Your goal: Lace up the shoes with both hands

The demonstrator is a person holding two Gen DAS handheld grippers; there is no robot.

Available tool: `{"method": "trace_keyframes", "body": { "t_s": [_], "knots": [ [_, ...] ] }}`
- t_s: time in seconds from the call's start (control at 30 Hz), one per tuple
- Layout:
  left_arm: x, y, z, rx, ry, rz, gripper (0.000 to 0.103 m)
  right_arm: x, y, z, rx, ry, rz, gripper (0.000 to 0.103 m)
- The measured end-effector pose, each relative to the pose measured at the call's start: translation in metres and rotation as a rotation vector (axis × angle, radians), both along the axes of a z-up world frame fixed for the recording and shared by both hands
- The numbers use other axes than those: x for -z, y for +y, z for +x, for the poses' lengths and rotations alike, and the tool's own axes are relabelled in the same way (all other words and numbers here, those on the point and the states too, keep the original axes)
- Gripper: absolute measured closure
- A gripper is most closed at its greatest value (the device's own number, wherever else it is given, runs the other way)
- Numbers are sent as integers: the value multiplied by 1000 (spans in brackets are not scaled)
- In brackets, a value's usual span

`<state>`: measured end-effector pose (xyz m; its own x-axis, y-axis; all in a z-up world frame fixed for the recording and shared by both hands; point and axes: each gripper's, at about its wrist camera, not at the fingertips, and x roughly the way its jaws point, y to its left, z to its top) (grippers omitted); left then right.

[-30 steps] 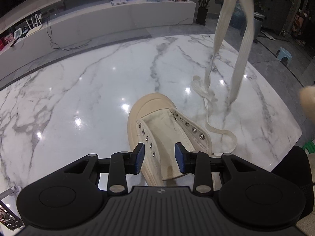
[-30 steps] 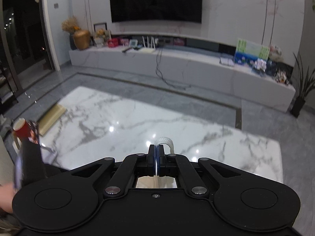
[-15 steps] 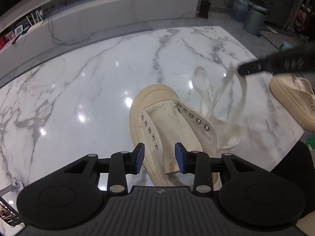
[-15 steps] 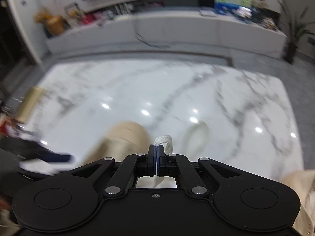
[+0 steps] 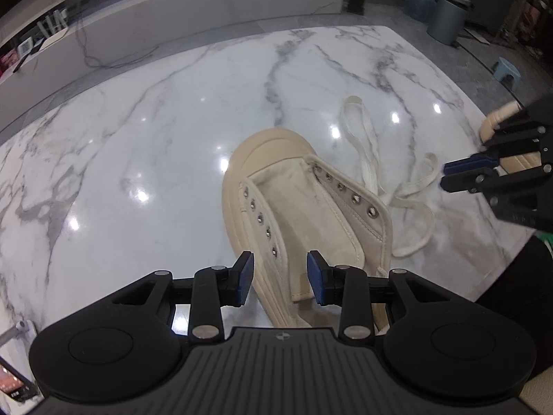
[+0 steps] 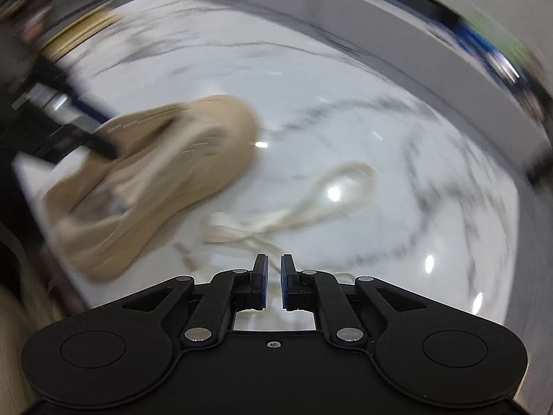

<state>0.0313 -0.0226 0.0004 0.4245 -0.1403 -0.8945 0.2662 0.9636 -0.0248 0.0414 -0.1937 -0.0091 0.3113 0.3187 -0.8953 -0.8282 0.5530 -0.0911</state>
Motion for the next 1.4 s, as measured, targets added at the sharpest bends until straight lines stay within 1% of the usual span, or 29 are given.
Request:
{"method": "trace_keyframes", "body": {
  "t_s": [0.13,0.2,0.27,0.37,0.4,0.47,0.53,0.67,0.83,0.9,0.97,1.03,1.07,1.13,1.2,1.27,1.37,1.4],
  "knots": [
    [1,-2,-1,17,4,1,71,12,23,-18,-258,-20,-55,91],
    [2,-1,0,15,7,3,71,21,32,-23,-337,-40,-103,91],
    [2,0,1,10,10,6,71,30,38,-23,-414,-28,-147,91],
    [3,3,2,-1,13,8,71,34,43,-16,-473,22,-167,91],
    [3,4,2,-4,13,8,71,34,43,-15,-487,24,-167,91],
    [2,6,3,-8,12,5,71,34,46,-12,-525,0,-176,91],
    [2,7,3,-7,12,3,71,37,50,-10,-569,-11,-204,91],
    [2,7,4,11,6,-7,71,44,56,-7,-643,28,-226,91],
    [-2,5,2,66,-22,-40,71,53,55,-2,-653,65,-235,91],
    [-2,5,3,86,-19,-52,71,52,52,1,-642,84,-221,91],
    [-2,5,4,106,-15,-64,71,51,49,6,-607,114,-208,91],
    [-2,4,5,132,-12,-64,71,50,46,8,-583,140,-201,95],
    [-1,4,6,141,-9,-63,71,49,44,9,-567,157,-196,99],
    [-1,3,7,165,-3,-60,71,48,41,8,-559,163,-187,100],
    [-5,4,8,184,-7,-67,72,47,37,4,-557,149,-181,102],
    [-11,5,8,215,-24,-69,72,39,30,1,-548,136,-149,103],
    [-23,5,5,288,-75,-59,72,18,16,4,-508,141,-75,103],
    [-28,3,4,335,-112,-32,72,9,11,7,-492,135,-56,103]
  ]
}}
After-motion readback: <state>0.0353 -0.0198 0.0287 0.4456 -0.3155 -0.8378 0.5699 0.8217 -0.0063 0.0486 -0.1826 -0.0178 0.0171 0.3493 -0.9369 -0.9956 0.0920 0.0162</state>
